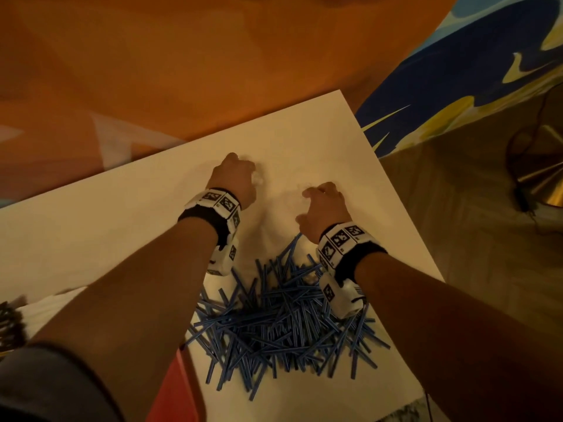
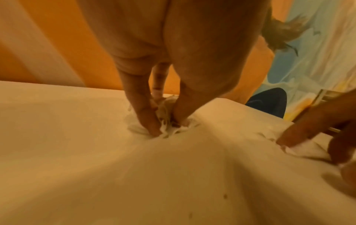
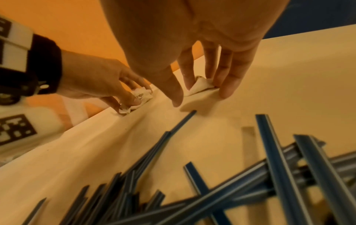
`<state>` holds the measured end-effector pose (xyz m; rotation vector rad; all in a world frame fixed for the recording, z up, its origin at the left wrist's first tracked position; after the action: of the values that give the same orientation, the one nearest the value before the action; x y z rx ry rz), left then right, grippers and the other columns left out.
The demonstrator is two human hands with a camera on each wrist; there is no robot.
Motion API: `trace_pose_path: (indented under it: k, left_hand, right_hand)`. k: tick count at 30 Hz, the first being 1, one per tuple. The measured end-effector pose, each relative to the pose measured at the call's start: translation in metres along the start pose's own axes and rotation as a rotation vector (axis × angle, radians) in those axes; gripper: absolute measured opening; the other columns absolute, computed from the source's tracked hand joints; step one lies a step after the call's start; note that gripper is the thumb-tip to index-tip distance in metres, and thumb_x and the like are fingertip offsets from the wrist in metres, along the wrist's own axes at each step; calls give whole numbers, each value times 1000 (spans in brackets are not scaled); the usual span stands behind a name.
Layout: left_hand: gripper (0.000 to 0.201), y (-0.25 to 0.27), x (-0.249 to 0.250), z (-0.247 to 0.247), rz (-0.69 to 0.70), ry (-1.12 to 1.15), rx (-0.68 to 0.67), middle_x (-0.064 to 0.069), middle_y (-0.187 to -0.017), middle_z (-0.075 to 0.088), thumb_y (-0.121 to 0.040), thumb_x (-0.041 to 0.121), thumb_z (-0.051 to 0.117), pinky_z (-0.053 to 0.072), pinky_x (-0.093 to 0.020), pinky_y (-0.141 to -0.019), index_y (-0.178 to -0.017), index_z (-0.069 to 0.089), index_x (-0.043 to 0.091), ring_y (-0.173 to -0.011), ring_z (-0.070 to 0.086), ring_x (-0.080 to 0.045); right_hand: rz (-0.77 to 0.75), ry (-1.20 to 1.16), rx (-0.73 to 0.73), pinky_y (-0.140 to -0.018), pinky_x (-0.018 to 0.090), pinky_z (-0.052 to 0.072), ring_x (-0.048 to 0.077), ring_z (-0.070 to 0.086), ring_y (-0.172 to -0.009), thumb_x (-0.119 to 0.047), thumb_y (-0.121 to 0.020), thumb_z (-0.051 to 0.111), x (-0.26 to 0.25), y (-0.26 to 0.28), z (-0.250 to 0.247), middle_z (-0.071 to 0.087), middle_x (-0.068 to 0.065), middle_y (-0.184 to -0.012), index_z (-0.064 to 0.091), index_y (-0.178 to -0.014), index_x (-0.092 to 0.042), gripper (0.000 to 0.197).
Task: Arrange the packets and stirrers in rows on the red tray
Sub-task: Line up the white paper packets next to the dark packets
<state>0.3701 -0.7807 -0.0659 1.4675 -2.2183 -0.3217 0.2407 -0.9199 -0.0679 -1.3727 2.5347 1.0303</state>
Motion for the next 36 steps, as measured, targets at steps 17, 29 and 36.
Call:
trace_pose_path:
  k: [17, 29, 36]
  left_hand:
    - [33, 143, -47, 17, -515, 2030, -29, -15, -91, 68, -75, 6, 43, 52, -32, -76, -88, 72, -1, -77, 66, -28]
    - [33, 274, -120, -12, -568, 1814, 62, 4, -47, 59, -107, 21, 36, 41, -13, -36, -78, 50, 14, -33, 53, -2]
    - [32, 346, -195, -6, -672, 2230, -30, 1, -48, 49, -98, 27, 49, 50, -24, -47, -68, 48, 15, -41, 49, -13]
  right_hand:
    - [-414, -471, 52, -64, 10, 43, 6, 59, -75, -15, -88, 67, -116, 84, 15, 65, -8, -89, 66, -91, -20, 6]
    - [-699, -203, -129, -85, 32, 50, 19, 59, -99, -32, -91, 65, -196, 221, 54, 64, 4, -109, 59, -114, -24, 26]
    - [-411, -553, 106, -76, 23, 50, -2, 60, -83, -21, -87, 69, -174, 240, 77, 65, -14, -88, 64, -86, -25, 6]
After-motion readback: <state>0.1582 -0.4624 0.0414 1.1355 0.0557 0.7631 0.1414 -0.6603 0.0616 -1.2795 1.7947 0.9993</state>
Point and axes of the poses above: each hand's wrist, its own y-axis away from the middle knuckle, its own z-axis out of the palm, x = y × z, the point moved 5 cm from there along -y, towards the middle knuckle
